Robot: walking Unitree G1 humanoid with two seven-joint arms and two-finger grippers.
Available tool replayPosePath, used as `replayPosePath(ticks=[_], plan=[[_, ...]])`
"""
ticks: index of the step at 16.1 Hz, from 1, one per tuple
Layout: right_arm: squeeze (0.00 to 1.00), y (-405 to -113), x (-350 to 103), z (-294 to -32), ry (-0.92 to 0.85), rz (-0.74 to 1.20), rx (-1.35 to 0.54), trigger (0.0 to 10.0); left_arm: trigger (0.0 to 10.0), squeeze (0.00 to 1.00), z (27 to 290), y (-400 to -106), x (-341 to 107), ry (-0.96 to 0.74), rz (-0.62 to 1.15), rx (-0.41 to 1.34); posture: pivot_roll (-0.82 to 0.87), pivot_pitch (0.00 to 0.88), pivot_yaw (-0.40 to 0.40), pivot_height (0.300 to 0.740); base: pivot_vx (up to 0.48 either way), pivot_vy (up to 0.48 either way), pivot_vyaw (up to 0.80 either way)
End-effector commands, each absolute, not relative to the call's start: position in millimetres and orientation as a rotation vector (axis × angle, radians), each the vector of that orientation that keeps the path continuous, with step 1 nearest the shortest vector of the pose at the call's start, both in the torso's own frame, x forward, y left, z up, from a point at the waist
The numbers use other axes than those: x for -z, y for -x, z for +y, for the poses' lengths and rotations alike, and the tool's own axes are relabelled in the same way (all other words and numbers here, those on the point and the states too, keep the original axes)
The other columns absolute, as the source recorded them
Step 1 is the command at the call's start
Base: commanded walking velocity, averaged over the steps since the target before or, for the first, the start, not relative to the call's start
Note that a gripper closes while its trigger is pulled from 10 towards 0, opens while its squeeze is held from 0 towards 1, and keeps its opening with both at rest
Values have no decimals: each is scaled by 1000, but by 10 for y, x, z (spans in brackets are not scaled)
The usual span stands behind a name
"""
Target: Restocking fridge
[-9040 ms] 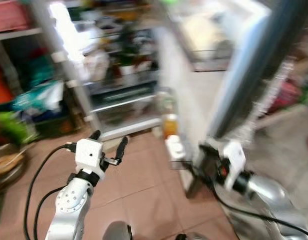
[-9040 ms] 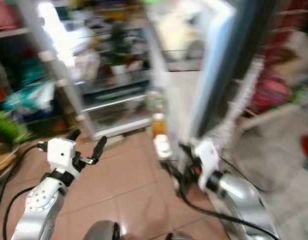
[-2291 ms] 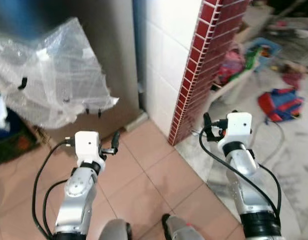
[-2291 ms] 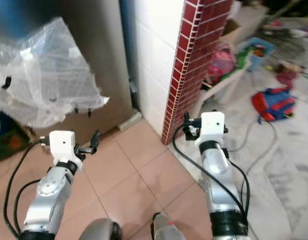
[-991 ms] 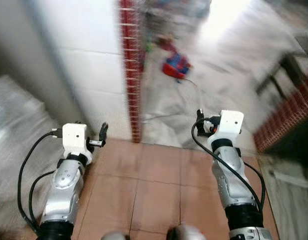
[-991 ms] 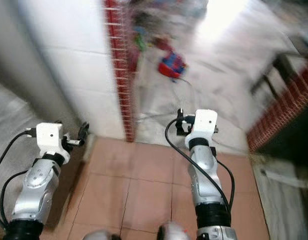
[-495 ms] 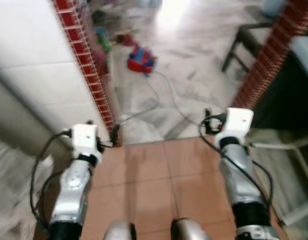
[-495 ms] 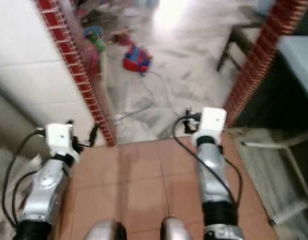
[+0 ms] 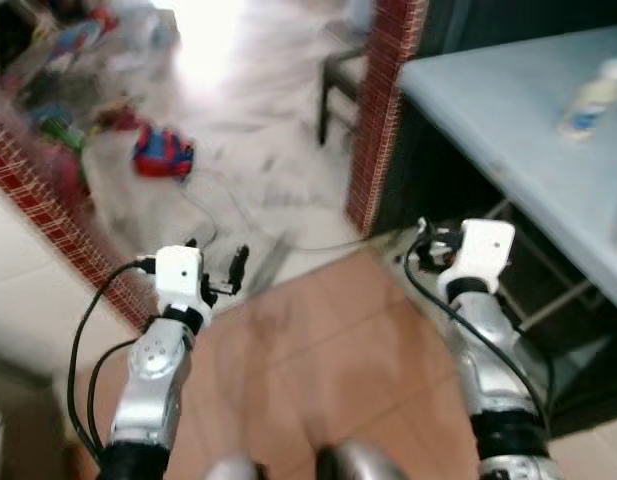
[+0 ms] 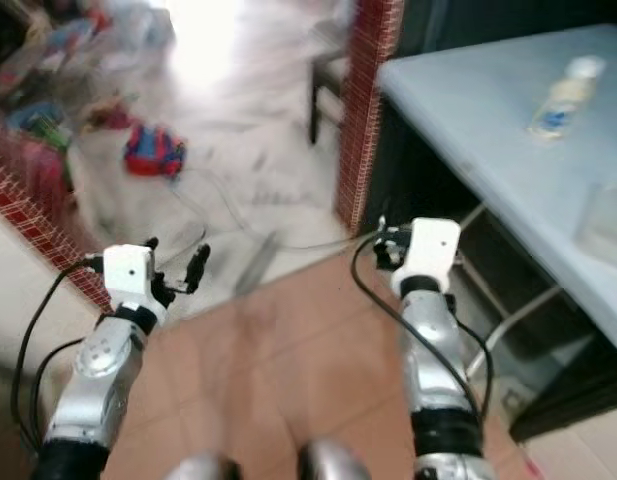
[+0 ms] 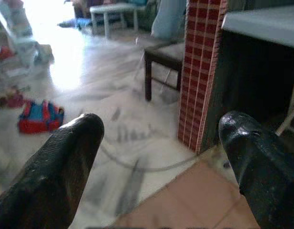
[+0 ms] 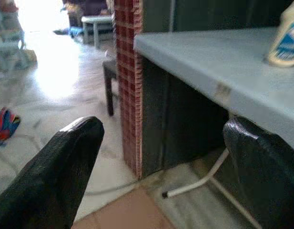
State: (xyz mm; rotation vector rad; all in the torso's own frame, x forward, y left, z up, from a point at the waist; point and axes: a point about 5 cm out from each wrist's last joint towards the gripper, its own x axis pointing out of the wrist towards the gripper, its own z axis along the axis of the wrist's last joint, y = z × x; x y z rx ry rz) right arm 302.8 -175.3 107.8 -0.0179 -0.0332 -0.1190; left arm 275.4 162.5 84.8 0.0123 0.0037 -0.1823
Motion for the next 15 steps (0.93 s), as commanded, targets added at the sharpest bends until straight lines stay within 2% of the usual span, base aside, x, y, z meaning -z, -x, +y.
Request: replayPosePath(ticks=[1,3,5,11,15], plan=[[0,-3037,-1088,-1672,10,-36,94,10000,10000,0,1704,-2745,-838,-20,11,161,30,77,40,740,368,0,-800],[0,-3034,-1082,-1678,12,-34,94,10000,10000,0,1690,-2744,-836,-16,9,163,28,73,37,740,343,0,-800],[0,-3022,-1075,-1674,6,-36,68,10000,10000,0,1676,-2734,-815,-9,11,150,28,64,22,740,0,0,-706],[0,-2958,-1053,-1547,67,-28,-89,10000,10000,0,1753,-2622,-738,13,20,34,75,36,-84,740,0,0,0],[0,-2991,-1042,-1550,127,3,-27,10000,10000,0,1739,-2625,-762,11,11,48,60,37,-61,740,0,0,0]])
